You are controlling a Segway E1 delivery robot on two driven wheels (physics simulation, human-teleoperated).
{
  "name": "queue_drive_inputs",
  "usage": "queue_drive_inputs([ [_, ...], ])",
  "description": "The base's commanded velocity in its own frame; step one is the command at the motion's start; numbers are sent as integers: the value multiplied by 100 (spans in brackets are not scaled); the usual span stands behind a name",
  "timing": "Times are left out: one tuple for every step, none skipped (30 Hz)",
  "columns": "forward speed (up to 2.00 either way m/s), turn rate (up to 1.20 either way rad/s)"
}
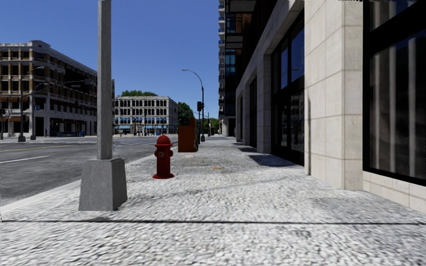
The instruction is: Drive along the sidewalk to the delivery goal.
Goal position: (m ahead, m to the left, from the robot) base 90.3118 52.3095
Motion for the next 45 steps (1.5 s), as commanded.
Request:
queue_drive_inputs([
  [200,0],
  [200,0],
  [200,0],
  [200,0],
  [200,0],
  [200,-3],
  [200,-5],
  [200,-5],
  [200,-9],
  [200,-13],
  [200,-18],
  [200,-20],
  [200,-20],
  [200,-21],
  [200,-21],
  [200,-21],
  [200,-21],
  [200,-21],
  [200,-21],
  [200,-21],
  [200,-21],
  [200,-21],
  [200,-21],
  [200,-21],
  [200,-21],
  [200,-11],
  [200,-11],
  [200,0],
  [200,0],
  [200,0],
  [200,0],
  [200,0],
  [200,0],
  [200,0],
  [200,0],
  [200,0],
  [200,0],
  [200,0],
  [200,0],
  [200,0],
  [200,0],
  [200,0],
  [200,0],
  [200,0],
  [200,0],
])
